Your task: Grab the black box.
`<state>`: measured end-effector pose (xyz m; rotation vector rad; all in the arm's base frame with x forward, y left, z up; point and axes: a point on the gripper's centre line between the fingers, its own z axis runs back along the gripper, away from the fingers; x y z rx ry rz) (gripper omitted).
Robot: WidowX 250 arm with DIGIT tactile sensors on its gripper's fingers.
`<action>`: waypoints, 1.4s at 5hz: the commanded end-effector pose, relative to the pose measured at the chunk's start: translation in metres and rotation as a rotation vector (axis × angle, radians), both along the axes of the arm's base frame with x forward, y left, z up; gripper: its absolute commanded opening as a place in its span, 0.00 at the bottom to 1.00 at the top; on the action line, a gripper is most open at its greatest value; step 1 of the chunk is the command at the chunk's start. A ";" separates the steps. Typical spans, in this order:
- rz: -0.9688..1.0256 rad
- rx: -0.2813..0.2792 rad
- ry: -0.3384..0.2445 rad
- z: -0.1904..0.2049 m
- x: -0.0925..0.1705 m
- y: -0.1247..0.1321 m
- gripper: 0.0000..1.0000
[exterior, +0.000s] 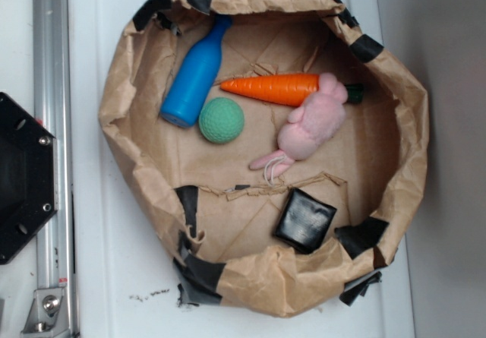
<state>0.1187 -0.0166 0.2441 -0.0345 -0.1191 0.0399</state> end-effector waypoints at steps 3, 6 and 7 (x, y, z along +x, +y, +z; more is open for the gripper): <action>0.276 -0.060 0.032 -0.015 0.101 -0.015 1.00; 0.717 -0.067 0.013 -0.058 0.125 0.005 1.00; 0.717 -0.067 0.013 -0.058 0.125 0.005 1.00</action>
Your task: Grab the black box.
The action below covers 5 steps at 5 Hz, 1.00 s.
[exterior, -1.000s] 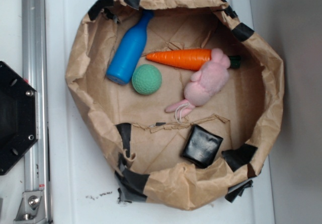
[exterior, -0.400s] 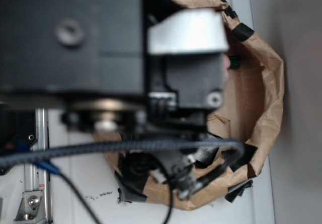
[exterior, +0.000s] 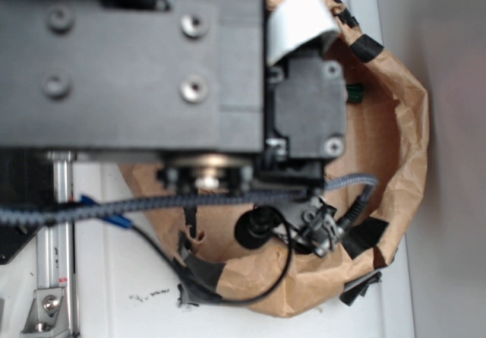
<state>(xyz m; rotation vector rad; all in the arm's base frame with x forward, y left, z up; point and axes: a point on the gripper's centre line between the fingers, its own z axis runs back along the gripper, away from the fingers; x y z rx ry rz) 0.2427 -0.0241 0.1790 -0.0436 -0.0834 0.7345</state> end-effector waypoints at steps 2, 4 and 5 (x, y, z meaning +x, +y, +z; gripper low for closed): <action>0.074 0.015 -0.007 -0.039 0.008 0.016 1.00; 0.154 -0.006 -0.049 -0.076 0.016 0.025 1.00; 0.154 0.024 -0.044 -0.092 0.021 0.022 1.00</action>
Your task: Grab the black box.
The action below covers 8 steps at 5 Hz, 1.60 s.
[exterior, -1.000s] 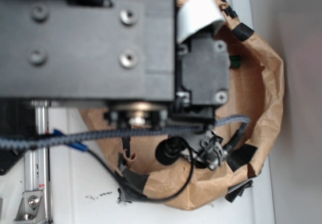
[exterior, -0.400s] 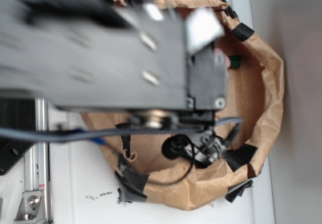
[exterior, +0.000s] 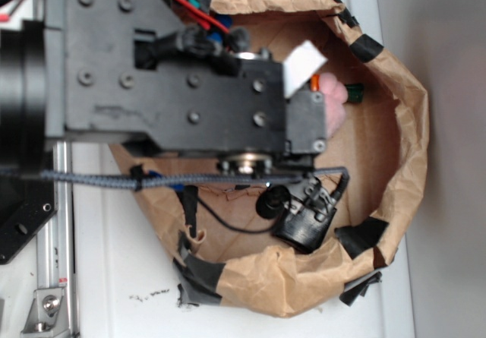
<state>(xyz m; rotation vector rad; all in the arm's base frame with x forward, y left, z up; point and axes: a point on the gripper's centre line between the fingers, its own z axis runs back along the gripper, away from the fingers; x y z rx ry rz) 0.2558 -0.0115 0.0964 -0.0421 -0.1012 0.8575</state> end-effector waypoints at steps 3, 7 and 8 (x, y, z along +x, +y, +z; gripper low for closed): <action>0.020 -0.033 0.012 -0.029 0.024 -0.033 1.00; 0.080 -0.093 -0.057 0.035 0.000 0.019 1.00; 0.082 -0.152 -0.086 0.058 -0.007 0.028 1.00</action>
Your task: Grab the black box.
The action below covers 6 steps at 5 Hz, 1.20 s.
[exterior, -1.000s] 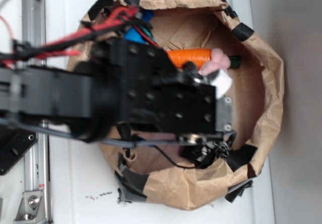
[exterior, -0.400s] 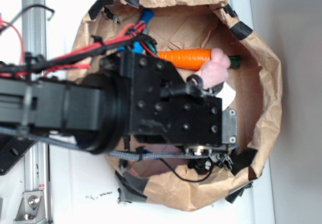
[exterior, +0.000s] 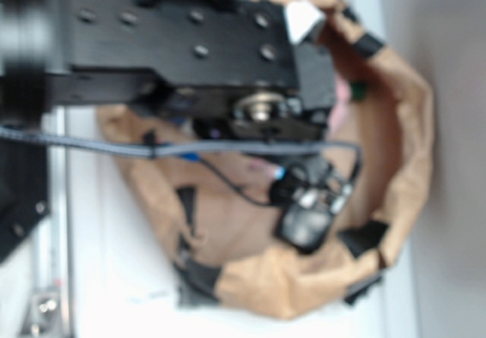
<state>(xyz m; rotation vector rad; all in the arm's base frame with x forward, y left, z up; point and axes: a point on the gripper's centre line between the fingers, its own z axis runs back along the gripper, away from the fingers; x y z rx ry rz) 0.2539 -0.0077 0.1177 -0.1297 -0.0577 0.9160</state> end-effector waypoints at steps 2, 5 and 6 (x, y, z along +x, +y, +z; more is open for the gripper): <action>-0.015 -0.162 -0.256 0.026 -0.006 0.022 1.00; 0.011 -0.075 -0.175 0.002 0.004 0.010 1.00; 0.000 -0.077 -0.146 -0.011 0.012 -0.004 1.00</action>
